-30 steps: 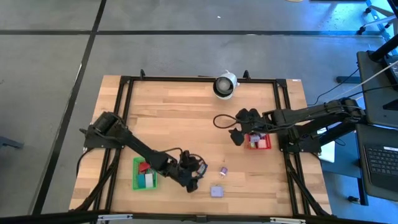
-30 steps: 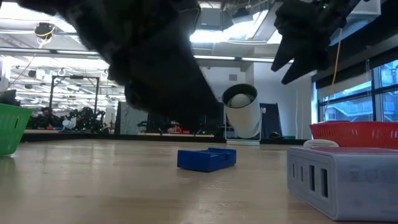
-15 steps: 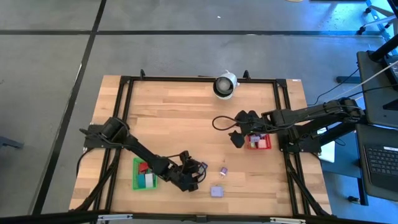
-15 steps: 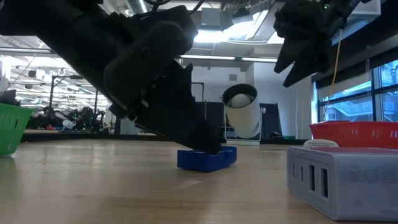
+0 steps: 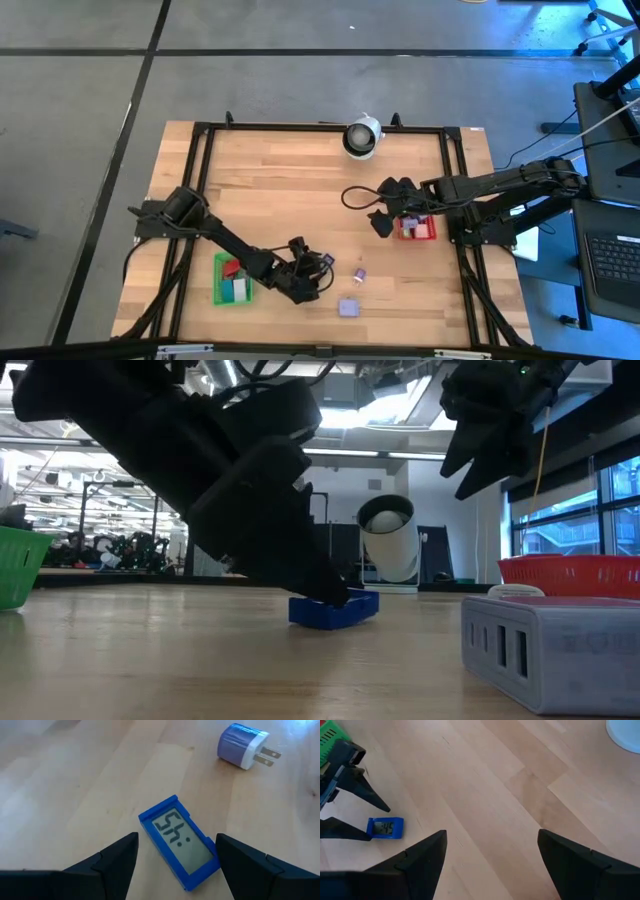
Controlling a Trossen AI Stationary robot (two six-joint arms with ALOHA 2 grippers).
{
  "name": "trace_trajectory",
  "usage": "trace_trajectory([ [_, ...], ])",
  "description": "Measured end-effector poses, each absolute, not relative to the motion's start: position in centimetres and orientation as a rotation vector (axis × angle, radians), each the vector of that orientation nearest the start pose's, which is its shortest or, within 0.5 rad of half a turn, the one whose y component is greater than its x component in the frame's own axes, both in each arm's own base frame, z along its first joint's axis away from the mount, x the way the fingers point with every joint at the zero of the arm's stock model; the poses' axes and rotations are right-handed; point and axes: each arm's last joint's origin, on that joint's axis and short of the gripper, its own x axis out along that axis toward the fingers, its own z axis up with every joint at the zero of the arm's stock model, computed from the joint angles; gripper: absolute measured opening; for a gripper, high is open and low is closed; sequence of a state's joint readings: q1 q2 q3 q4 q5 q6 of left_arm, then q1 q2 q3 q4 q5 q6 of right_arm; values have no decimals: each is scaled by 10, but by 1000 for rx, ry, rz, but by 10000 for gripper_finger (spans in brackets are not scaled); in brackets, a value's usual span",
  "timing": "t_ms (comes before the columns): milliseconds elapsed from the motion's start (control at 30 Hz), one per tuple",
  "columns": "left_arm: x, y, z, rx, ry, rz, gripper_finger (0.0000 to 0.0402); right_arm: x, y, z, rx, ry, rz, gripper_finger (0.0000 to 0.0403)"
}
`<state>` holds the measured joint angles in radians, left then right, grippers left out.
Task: Pick & Place Office items
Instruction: Put the blue digital clock into the green bin
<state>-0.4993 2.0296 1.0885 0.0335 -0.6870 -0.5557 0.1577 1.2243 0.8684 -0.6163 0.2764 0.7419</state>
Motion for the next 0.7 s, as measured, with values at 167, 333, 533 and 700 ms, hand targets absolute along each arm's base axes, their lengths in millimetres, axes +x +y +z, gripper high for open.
trace_trajectory([
  [167,347,-166,112,-10,670,362,263,233,29,244,483,851,-455,313],
  [333,346,-166,126,-94,639,363,263,233,29,244,498,847,-462,313],
  [533,345,-168,122,-271,616,410,263,233,29,244,499,845,-465,313],
  [700,345,-170,108,-260,643,425,263,233,29,244,499,845,-465,313],
])
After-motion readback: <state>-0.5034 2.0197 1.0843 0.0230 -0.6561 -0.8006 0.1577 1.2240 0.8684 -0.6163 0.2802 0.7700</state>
